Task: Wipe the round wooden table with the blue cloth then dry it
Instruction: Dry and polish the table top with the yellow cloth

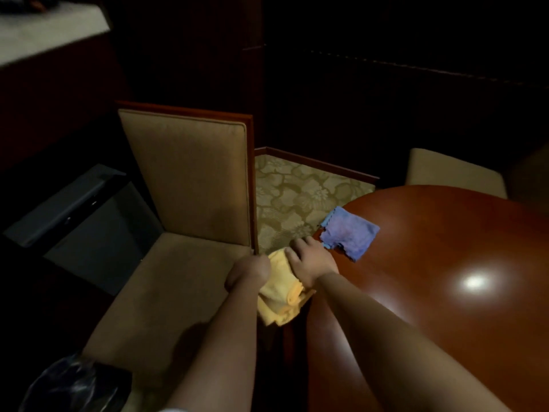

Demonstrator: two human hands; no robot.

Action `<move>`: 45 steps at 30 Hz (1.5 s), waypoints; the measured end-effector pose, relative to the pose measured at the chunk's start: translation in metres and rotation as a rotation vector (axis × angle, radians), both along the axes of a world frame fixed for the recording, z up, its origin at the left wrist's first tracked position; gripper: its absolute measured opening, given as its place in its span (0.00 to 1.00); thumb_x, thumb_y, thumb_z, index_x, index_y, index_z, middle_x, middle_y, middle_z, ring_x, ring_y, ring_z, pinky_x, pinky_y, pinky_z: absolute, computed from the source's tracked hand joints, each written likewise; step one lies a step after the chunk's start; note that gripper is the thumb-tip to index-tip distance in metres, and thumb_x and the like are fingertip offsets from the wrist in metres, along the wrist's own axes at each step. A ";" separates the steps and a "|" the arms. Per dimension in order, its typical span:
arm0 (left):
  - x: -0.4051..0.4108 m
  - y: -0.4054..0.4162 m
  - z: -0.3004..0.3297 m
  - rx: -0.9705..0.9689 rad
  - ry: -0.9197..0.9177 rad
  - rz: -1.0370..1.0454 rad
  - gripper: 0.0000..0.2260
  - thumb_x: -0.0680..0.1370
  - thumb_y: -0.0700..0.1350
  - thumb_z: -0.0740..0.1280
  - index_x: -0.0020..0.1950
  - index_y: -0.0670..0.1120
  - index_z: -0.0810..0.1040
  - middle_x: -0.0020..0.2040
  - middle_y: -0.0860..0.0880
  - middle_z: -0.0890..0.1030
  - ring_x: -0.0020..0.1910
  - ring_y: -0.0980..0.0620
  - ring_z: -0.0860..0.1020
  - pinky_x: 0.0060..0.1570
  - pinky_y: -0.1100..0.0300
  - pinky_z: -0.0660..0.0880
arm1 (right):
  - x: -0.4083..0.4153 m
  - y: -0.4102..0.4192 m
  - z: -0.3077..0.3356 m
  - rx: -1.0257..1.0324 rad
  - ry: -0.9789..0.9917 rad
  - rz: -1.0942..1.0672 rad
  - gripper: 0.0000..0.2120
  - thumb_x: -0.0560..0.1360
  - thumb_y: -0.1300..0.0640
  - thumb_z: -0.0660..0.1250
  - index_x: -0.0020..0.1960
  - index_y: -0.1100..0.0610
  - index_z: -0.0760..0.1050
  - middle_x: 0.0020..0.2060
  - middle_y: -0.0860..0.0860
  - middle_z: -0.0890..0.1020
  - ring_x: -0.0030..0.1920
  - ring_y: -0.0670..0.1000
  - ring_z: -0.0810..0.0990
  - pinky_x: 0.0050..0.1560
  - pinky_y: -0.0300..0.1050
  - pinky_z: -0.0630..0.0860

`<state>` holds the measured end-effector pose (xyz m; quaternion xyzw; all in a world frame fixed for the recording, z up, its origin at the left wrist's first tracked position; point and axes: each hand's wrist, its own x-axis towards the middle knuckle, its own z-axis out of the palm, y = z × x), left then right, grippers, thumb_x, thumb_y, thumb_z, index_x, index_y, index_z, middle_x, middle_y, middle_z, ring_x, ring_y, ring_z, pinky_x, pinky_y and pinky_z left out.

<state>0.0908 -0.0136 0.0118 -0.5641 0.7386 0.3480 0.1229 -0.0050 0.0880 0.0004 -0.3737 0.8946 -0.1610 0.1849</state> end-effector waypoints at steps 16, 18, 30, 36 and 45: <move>0.034 0.104 0.085 0.157 0.387 0.080 0.17 0.77 0.46 0.58 0.61 0.39 0.76 0.59 0.41 0.78 0.56 0.40 0.76 0.55 0.54 0.72 | 0.019 0.138 0.067 -0.271 -0.844 -0.604 0.25 0.76 0.47 0.67 0.66 0.62 0.71 0.58 0.59 0.79 0.51 0.57 0.79 0.46 0.46 0.74; 0.041 0.116 0.080 0.159 0.499 0.171 0.11 0.76 0.43 0.62 0.53 0.40 0.79 0.55 0.42 0.80 0.54 0.42 0.77 0.57 0.53 0.73 | 0.024 0.147 0.074 -0.377 -0.921 -0.658 0.21 0.78 0.52 0.65 0.65 0.64 0.72 0.49 0.57 0.80 0.43 0.55 0.79 0.39 0.45 0.74; 0.078 0.115 0.005 0.379 0.589 0.593 0.41 0.59 0.72 0.65 0.63 0.47 0.77 0.60 0.44 0.78 0.57 0.41 0.77 0.60 0.46 0.73 | 0.075 0.139 0.097 -0.661 -1.200 -0.625 0.18 0.82 0.57 0.55 0.67 0.67 0.70 0.49 0.59 0.80 0.44 0.54 0.78 0.45 0.49 0.76; 0.077 0.126 0.055 0.796 0.669 0.567 0.36 0.72 0.72 0.56 0.67 0.45 0.72 0.64 0.41 0.76 0.63 0.39 0.74 0.66 0.45 0.68 | 0.056 0.119 0.103 -0.768 -1.239 -0.684 0.22 0.81 0.50 0.58 0.65 0.66 0.71 0.58 0.61 0.79 0.45 0.55 0.80 0.43 0.48 0.77; 0.008 0.058 0.052 0.633 0.818 0.306 0.45 0.54 0.68 0.74 0.68 0.52 0.72 0.61 0.45 0.79 0.57 0.41 0.79 0.56 0.41 0.76 | 0.013 0.110 0.112 -0.626 -1.108 -0.734 0.11 0.78 0.49 0.61 0.46 0.56 0.73 0.31 0.52 0.79 0.26 0.50 0.78 0.26 0.37 0.75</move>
